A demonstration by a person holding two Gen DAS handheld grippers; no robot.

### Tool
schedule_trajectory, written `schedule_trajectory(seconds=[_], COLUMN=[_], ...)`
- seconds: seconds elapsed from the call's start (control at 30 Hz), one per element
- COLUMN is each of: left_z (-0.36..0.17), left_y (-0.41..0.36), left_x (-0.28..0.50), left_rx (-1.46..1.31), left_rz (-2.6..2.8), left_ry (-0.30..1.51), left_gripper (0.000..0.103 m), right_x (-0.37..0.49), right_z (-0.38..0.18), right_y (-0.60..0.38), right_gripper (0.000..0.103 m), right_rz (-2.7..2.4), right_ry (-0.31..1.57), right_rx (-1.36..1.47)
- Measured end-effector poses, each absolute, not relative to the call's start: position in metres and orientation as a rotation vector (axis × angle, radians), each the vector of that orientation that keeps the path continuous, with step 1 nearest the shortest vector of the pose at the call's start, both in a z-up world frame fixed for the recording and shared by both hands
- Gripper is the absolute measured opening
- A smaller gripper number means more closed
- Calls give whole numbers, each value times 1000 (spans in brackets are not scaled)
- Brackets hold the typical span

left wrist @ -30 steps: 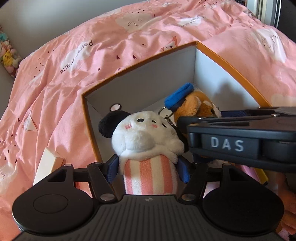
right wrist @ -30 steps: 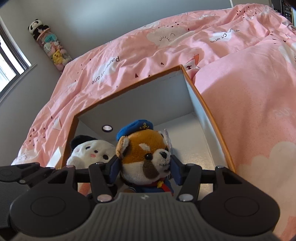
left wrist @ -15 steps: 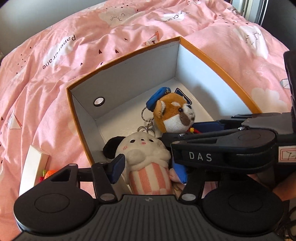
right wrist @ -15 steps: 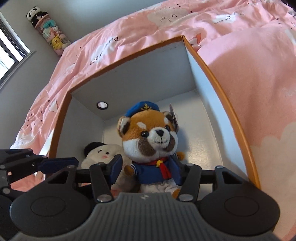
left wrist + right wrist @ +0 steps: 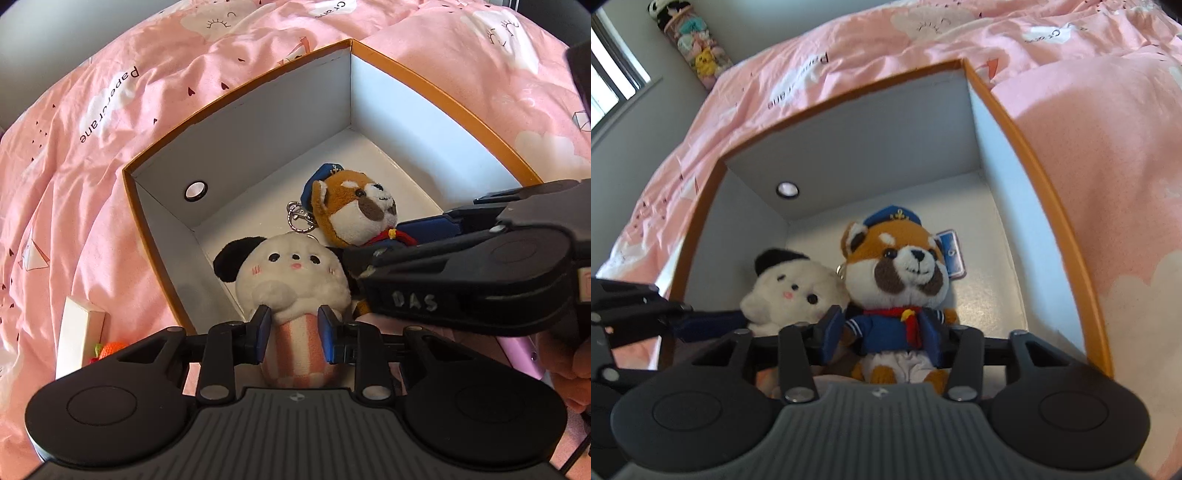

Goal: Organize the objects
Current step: 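Lower both plushes into the orange box and open both tools, then reach the left tool to the white glasses box while the right reaches the crocheted strawberry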

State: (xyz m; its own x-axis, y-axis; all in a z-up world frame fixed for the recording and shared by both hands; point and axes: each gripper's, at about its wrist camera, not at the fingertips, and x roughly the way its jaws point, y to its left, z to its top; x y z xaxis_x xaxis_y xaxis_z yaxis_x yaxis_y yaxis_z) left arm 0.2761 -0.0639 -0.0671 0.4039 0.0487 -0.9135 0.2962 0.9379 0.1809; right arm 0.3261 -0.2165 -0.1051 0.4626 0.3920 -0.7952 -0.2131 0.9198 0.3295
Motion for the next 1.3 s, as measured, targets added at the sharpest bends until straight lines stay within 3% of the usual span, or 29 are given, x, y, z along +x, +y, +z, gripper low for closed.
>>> schedule_trajectory(seconds=[0.13, 0.23, 0.33, 0.37, 0.4, 0.77, 1.03, 1.17, 1.3], left_z=[-67, -65, -63, -62, -61, -58, -29, -12, 2], left_y=[-63, -62, -60, -58, -57, -52, -33, -24, -7], left_x=[276, 274, 271, 271, 271, 270, 254, 245, 236], left_rx=[333, 315, 275, 261, 251, 202, 110, 69, 41], left_rz=[-160, -172, -190, -196, -202, -233, -269, -276, -269], left_ry=[1151, 1155, 1162, 1165, 1166, 1141, 1024, 999, 987], left_gripper=[31, 31, 31, 31, 31, 31, 31, 33, 34], right_x=[329, 326, 321, 320, 318, 317, 308, 298, 287], right_z=[-107, -105, -97, -94, -92, -100, -90, -76, -62], right_y=[-218, -219, -223, -225, -227, -218, -218, -218, -213], right_gripper=[54, 47, 32, 12, 10, 14, 18, 36, 36], right_rz=[380, 381, 390, 389, 386, 391, 337, 303, 265], right_ry=[1043, 1036, 1021, 1020, 1018, 1037, 964, 907, 856], right_rx=[207, 209, 207, 207, 197, 70, 60, 53, 29])
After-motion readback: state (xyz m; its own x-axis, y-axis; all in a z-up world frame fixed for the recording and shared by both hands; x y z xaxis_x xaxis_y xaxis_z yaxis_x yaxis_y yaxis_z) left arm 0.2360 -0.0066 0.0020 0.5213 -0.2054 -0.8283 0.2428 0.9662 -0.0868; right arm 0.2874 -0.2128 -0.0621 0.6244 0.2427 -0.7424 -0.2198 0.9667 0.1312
